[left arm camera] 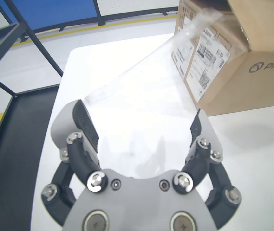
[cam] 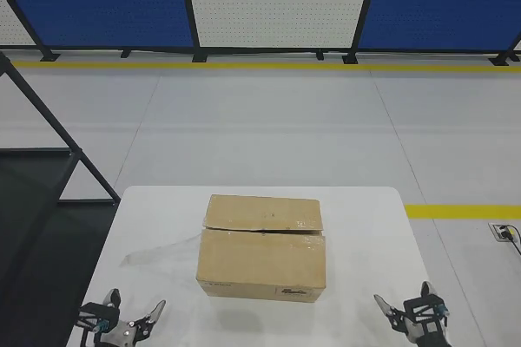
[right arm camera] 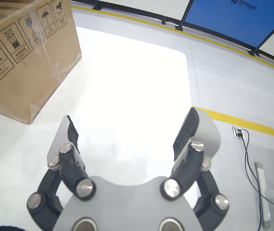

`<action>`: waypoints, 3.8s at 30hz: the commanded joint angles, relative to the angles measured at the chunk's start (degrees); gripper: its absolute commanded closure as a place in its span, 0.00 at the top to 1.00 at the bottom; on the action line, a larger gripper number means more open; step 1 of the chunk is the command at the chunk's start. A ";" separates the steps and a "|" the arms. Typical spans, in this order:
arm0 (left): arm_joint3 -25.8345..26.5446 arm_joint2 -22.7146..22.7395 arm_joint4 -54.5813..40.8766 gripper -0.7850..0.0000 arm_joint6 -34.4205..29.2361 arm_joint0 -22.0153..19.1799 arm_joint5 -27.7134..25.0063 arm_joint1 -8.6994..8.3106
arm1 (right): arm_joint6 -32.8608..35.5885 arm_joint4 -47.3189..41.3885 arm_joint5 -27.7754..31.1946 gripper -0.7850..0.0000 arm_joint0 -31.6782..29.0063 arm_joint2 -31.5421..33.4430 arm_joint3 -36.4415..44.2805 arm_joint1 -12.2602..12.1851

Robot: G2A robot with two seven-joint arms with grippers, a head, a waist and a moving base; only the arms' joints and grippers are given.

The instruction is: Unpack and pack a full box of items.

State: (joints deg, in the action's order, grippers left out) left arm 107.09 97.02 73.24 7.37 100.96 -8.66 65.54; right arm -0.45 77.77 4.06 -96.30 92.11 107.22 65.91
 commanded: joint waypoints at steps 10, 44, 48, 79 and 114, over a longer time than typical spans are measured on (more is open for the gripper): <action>4.58 6.47 -6.28 1.00 1.15 2.47 -14.18 -0.75 | 14.31 -14.89 11.42 1.00 3.12 3.96 10.55 -0.47; -8.75 2.46 -55.42 1.00 -46.98 -22.56 -26.53 -3.68 | 46.86 -73.39 22.82 1.00 18.57 4.03 0.85 -2.10; -8.75 2.46 -55.42 1.00 -46.98 -22.56 -26.53 -3.68 | 46.86 -73.39 22.82 1.00 18.57 4.03 0.85 -2.10; -19.19 -4.97 -85.56 1.00 -74.19 -37.41 -13.51 -5.37 | 48.15 -78.02 22.09 1.00 32.18 -8.80 -14.46 -1.78; -17.94 -3.79 -93.48 1.00 -68.55 -33.61 -16.17 -6.96 | 70.49 -102.03 30.19 1.00 31.61 -10.46 -12.12 -4.24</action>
State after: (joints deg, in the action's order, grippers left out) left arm 89.11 93.34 -19.95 -61.00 67.33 -24.85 58.61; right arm 70.11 -25.04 34.18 -63.90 81.60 94.00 61.90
